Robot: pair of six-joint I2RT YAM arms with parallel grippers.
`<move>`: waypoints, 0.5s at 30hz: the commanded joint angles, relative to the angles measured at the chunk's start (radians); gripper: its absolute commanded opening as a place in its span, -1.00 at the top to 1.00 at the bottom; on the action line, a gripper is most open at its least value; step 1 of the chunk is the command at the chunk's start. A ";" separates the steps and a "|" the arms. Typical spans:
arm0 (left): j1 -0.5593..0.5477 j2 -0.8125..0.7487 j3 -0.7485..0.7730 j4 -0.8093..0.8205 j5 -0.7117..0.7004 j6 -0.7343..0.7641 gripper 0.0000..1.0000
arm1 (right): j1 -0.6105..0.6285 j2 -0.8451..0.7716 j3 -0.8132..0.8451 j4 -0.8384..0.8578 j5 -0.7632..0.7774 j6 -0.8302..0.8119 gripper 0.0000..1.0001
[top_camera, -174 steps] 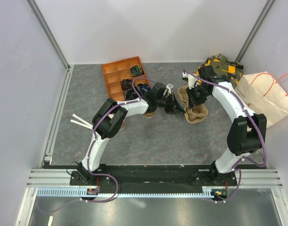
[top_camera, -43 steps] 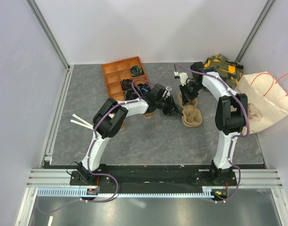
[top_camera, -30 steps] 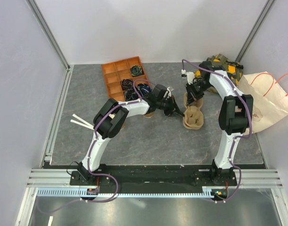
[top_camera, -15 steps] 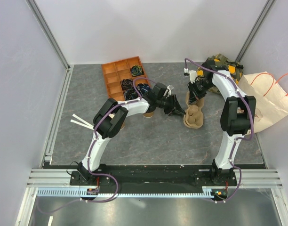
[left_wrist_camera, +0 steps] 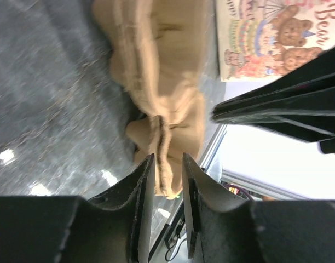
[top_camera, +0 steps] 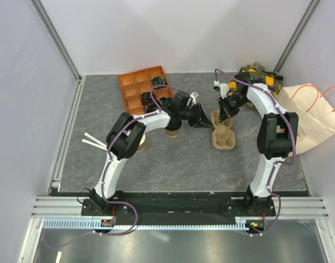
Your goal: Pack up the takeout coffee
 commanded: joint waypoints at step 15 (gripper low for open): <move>0.001 -0.077 0.028 -0.030 -0.024 0.067 0.26 | 0.031 -0.066 -0.040 0.113 0.122 0.145 0.34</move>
